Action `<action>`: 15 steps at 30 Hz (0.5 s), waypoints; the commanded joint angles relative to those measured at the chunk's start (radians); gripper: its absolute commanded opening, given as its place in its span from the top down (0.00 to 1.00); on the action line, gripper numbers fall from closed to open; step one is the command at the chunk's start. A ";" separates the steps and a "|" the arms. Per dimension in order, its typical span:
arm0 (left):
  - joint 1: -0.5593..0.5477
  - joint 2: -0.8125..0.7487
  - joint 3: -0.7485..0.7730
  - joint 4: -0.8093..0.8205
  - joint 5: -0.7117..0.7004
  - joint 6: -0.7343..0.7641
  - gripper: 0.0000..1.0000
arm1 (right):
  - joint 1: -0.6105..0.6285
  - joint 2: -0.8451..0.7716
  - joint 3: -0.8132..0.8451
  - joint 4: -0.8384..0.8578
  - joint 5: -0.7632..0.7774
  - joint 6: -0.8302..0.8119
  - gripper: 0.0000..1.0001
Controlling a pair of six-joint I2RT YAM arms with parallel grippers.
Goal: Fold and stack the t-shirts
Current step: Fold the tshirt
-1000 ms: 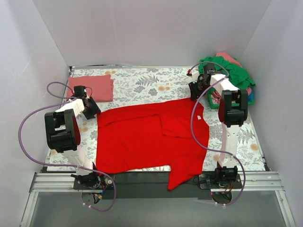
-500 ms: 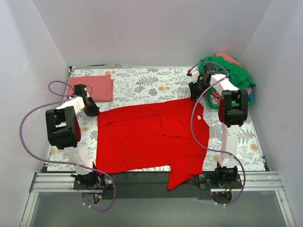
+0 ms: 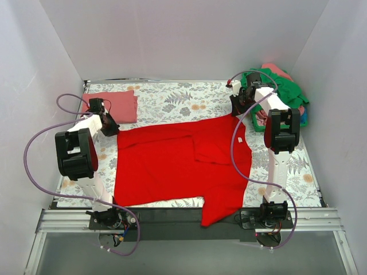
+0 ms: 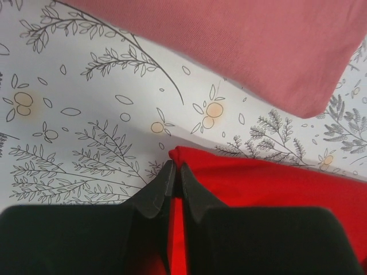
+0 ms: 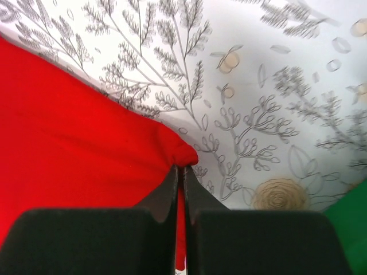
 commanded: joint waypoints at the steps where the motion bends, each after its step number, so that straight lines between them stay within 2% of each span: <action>1: 0.003 -0.069 0.022 0.056 -0.034 -0.009 1.00 | -0.003 -0.008 0.081 0.034 0.013 0.016 0.99; 7: 0.003 -0.058 0.051 0.062 -0.023 -0.011 1.00 | -0.003 -0.013 0.118 0.075 0.023 0.034 0.99; 15: 0.004 -0.135 0.024 0.128 -0.032 -0.019 1.00 | -0.005 -0.022 0.135 0.136 0.051 0.048 0.99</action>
